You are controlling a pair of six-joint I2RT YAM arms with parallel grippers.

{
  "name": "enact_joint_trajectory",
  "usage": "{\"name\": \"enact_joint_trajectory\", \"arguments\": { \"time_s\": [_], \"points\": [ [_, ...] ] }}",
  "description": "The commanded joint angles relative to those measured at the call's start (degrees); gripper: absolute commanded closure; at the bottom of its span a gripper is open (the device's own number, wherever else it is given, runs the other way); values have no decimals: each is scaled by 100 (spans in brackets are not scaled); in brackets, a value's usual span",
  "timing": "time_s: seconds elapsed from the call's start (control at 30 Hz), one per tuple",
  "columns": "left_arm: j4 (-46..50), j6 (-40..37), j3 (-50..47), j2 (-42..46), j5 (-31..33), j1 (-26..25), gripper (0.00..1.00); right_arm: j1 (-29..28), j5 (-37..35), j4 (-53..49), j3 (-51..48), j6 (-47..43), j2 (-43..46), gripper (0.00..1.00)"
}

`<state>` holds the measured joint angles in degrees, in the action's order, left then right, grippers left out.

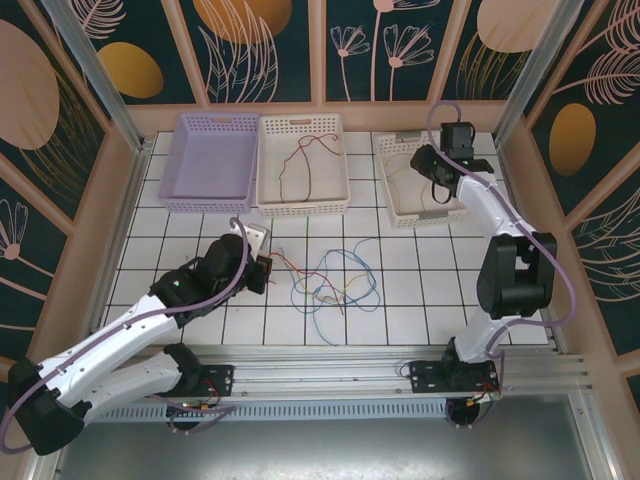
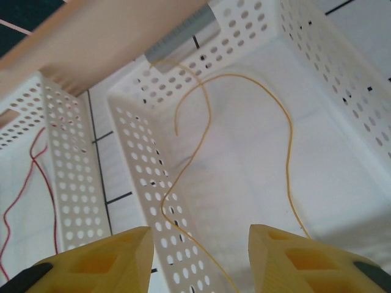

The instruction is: Untangle the cables

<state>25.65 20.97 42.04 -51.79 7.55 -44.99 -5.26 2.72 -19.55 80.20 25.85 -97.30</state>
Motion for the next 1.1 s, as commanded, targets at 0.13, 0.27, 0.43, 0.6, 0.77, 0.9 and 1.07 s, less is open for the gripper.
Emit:
{"name": "enact_joint_trajectory", "arguments": {
  "time_s": [0.13, 0.27, 0.43, 0.6, 0.77, 0.9, 1.07],
  "points": [
    [-256, 54, 58, 90, -493, 27, 100, -518, 555, 102, -448, -316, 1093, 54],
    [-270, 339, 190, -4, -543, 29, 100, -1471, 1883, 639, -1247, -798, 1870, 53],
    [-631, 734, 186, -192, -972, 33, 100, -2513, 3140, 1732, -2691, -984, 2882, 50],
    [-979, 803, 246, -432, -1604, 27, 100, -3307, 3226, 2271, -3547, -1191, 3239, 47],
    [-1126, 827, 305, -567, -1885, 31, 100, -3766, 3339, 2798, -4056, -1112, 3056, 47],
    [-1219, 873, 320, -578, -2044, 28, 100, -4157, 3083, 2809, -4020, -1211, 2653, 47],
    [-1138, 856, 339, -569, -2023, 32, 100, -4335, 2858, 2703, -3872, -1214, 2399, 62]
  ]
}}
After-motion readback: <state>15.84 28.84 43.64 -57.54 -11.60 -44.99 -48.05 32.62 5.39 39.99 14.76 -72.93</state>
